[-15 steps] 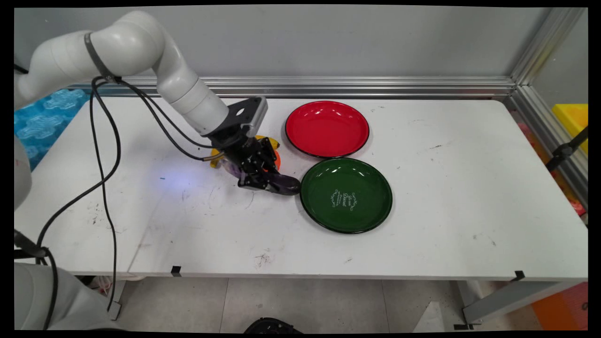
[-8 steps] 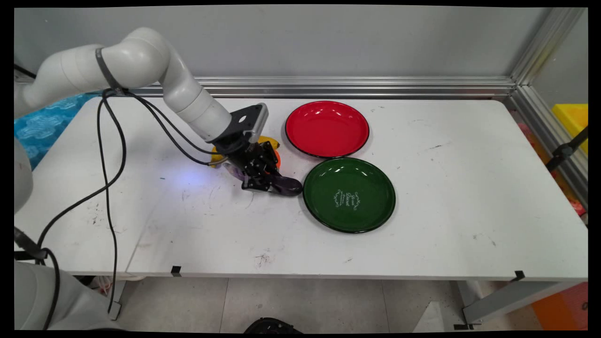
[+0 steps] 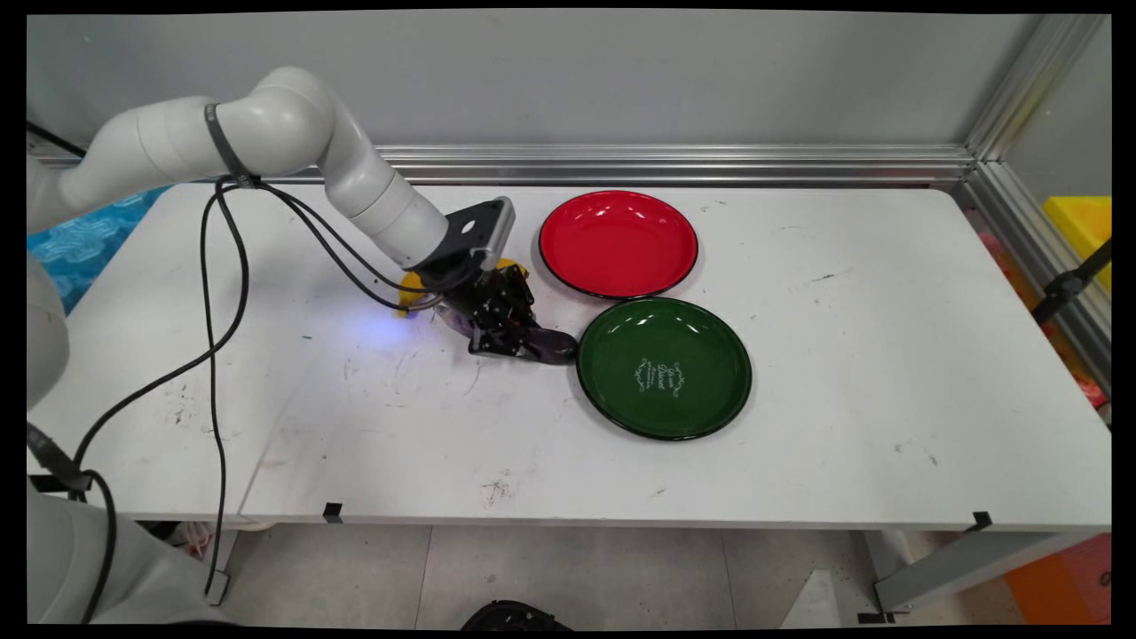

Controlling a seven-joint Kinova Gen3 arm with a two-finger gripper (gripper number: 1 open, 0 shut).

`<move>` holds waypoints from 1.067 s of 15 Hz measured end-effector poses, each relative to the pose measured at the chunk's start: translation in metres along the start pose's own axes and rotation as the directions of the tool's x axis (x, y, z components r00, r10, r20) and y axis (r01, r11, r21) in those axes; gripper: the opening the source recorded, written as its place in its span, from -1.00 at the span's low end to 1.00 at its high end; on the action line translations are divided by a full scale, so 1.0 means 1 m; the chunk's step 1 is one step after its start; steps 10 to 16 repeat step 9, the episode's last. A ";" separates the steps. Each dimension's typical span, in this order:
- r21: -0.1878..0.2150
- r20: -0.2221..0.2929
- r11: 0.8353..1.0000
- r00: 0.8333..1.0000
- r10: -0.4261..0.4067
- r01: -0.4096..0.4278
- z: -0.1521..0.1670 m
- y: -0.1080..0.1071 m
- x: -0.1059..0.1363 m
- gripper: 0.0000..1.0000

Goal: Place the picked object on the table

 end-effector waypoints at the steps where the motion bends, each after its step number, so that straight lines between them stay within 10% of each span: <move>1: 0.001 -0.001 1.000 1.000 0.001 -0.001 0.000 -0.001 -0.001 -1.00; 3: 0.000 -0.002 1.000 1.000 0.003 -0.003 0.000 -0.003 -0.002 -1.00; 4: 0.000 -0.002 1.000 1.000 0.003 -0.003 -0.001 -0.003 -0.002 1.00; 16: -0.009 0.000 1.000 1.000 -0.001 0.001 -0.010 -0.004 -0.001 1.00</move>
